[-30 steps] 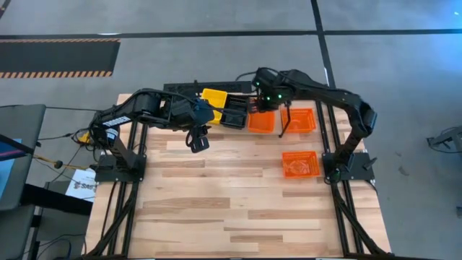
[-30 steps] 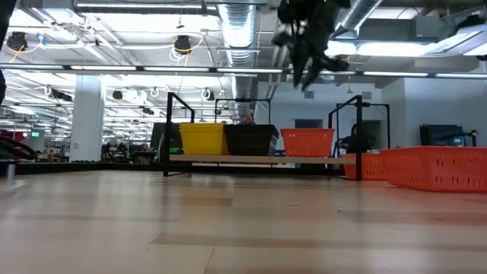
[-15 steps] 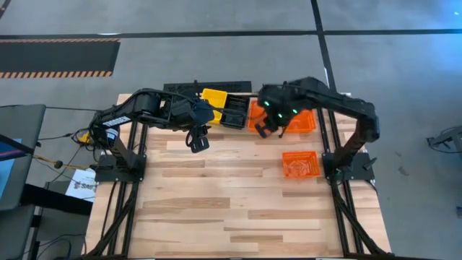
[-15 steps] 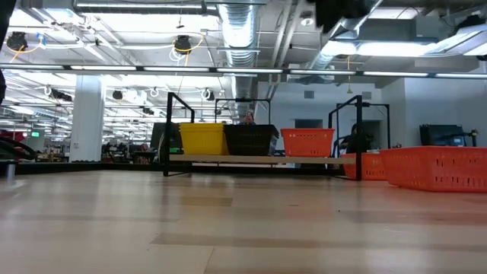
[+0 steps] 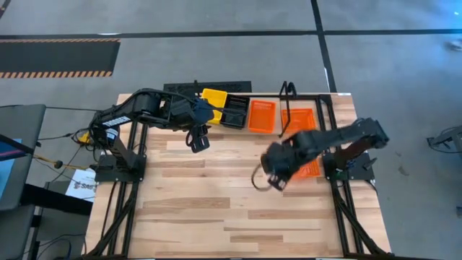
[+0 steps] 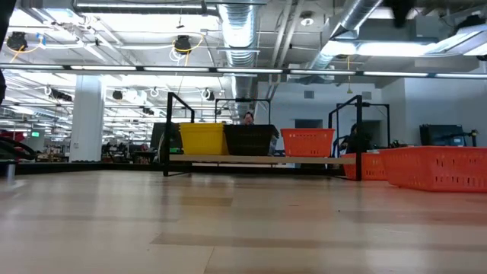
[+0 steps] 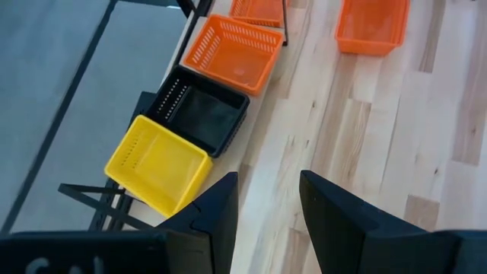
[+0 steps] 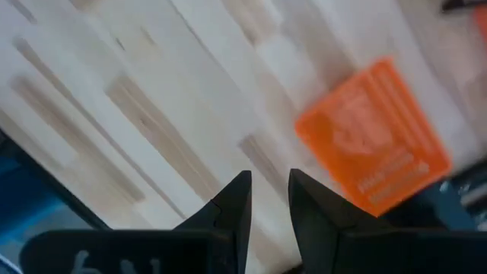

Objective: Stack baskets on shelf by color
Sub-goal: Stack the bottom orange bin on top of the other orange bin on the shelf

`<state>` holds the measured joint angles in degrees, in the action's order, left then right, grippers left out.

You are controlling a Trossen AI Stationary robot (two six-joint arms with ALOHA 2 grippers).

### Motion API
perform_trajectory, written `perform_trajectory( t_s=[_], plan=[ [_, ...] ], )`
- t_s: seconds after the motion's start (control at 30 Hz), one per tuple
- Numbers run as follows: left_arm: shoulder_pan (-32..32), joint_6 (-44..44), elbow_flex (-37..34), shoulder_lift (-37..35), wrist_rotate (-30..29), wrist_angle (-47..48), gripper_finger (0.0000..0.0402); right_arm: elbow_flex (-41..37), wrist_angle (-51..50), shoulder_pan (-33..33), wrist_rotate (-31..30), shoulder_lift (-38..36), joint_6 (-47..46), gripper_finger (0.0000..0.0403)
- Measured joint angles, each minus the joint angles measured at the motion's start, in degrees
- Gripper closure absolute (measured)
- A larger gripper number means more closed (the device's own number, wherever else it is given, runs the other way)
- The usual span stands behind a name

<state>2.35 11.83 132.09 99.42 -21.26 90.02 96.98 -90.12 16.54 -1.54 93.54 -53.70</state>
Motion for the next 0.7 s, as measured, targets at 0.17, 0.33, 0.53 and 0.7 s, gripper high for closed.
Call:
perform_trajectory(
  t_s=[0.17,0.33,0.53,0.7],
  plan=[
    [0.0,0.5,0.0,0.0,0.0,0.0,0.0271,-8.8,0.1,4.2,-4.3,0.0,-5.9,0.031],
    [0.0,1.5,0.0,0.0,0.0,0.0,0.0271,-16.4,0.0,3.9,-6.1,0.0,-12.2,0.0364],
    [0.0,2.6,0.0,0.0,0.0,0.0,0.0271,-20.8,0.1,4.0,-6.1,0.0,-12.8,0.0385],
    [0.0,5.2,0.0,0.0,-0.1,0.0,0.0271,-21.6,0.1,4.0,-6.1,0.0,-12.8,0.0382]
  ],
)
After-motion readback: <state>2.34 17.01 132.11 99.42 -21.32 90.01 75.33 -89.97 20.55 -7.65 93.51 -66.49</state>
